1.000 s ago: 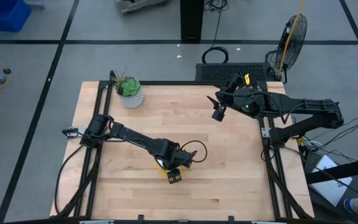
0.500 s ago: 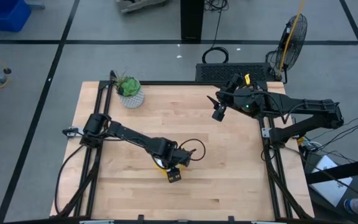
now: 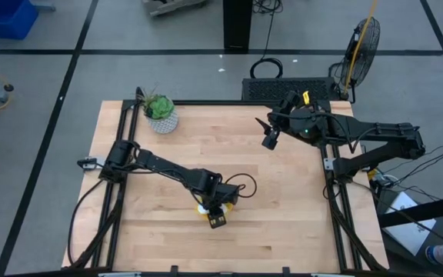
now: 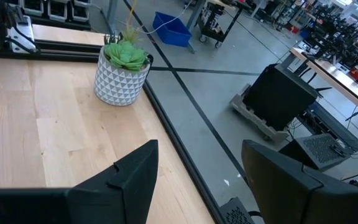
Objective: Pick and place pill bottles into a basket
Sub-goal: Adjust the white medicine bottle in the yellow bin
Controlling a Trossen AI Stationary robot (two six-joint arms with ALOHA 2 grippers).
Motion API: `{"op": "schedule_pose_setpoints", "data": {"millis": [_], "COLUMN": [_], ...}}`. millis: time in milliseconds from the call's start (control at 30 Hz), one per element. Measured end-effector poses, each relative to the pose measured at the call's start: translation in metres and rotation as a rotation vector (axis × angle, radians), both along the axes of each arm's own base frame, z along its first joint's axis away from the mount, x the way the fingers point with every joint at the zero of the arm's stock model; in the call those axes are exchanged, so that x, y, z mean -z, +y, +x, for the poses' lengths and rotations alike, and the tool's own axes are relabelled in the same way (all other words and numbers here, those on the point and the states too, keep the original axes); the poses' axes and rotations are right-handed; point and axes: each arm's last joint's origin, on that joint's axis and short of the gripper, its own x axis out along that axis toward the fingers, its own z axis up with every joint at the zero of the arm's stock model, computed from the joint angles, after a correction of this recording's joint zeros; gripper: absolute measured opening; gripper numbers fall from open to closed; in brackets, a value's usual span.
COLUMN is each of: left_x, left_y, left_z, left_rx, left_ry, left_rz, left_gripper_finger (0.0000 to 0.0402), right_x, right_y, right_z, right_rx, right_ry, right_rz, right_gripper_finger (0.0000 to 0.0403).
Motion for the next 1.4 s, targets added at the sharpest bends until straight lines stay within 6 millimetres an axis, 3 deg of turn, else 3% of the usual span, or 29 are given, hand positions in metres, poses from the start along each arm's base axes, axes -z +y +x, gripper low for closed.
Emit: {"op": "schedule_pose_setpoints", "data": {"millis": [133, 467, 700, 867, 1100, 1400], "left_x": [0.0, 0.0, 0.0, 0.0, 0.0, -0.002], "left_y": [-0.001, 0.0, 0.0, 0.0, 0.001, 0.001], "left_z": [0.0, 0.0, 0.001, 0.002, 0.003, 0.005], "left_rx": [0.004, 0.017, 0.043, 0.076, 0.099, 0.127], "left_ry": [0.001, -0.011, -0.031, -0.057, -0.077, -0.11], "left_rz": [-0.007, 0.013, 0.027, 0.041, 0.066, 0.066], "left_gripper_finger": [0.0143, 0.0144, 0.0129, 0.0127, 0.012, 0.0044], "right_x": [0.0, 0.007, 0.056, 0.086, 0.075, 0.057], "right_y": [0.0, 0.001, 0.007, 0.007, 0.007, 0.007], "right_z": [0.0, -0.002, 0.004, 0.003, -0.001, -0.017], "right_rx": [0.001, -0.034, -0.189, -0.169, -0.166, -0.176], "right_ry": [0.0, 0.038, 0.107, 0.151, 0.057, -0.035], "right_rz": [0.001, 0.074, 0.321, 0.353, 0.323, 0.314], "right_gripper_finger": [0.0224, 0.0224, 0.0224, 0.0224, 0.0224, 0.0224]}}
